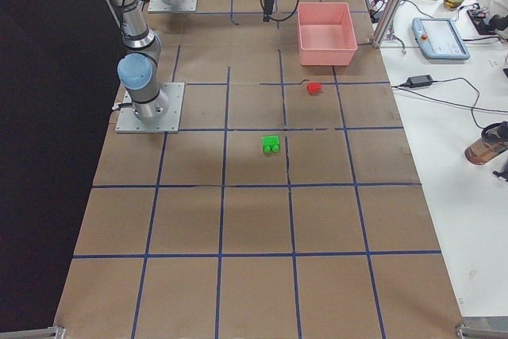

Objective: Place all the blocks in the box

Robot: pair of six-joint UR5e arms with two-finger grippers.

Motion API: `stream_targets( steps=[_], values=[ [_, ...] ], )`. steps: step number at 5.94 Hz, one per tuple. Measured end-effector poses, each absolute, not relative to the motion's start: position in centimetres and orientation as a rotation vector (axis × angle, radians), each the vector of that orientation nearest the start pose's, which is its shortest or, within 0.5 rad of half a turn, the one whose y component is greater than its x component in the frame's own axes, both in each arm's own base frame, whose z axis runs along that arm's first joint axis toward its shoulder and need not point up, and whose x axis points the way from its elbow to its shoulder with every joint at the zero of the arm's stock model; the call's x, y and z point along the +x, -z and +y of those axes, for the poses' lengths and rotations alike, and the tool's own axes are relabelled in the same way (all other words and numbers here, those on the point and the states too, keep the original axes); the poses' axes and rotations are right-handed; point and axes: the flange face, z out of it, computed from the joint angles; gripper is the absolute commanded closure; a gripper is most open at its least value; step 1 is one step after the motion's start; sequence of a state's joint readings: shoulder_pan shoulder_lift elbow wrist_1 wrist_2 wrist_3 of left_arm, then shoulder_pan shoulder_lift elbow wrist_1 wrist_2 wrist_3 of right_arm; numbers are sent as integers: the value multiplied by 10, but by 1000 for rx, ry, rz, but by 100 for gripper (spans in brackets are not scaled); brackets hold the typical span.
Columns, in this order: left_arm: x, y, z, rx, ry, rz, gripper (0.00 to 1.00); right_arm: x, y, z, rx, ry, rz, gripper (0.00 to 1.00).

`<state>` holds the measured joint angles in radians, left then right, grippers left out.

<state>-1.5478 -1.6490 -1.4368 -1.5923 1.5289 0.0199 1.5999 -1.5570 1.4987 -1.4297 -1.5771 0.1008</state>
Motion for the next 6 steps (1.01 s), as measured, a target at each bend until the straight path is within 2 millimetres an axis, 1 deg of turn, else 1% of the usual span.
stream_targets(
  steps=[4,6],
  values=[
    [-125,-512,-531,-4,56,3182,1,147,-503,-485,115,-128,3147,0],
    [-114,-514,-532,-35,62,3184,1,147,-503,-485,113,-127,3147,0]
  ],
)
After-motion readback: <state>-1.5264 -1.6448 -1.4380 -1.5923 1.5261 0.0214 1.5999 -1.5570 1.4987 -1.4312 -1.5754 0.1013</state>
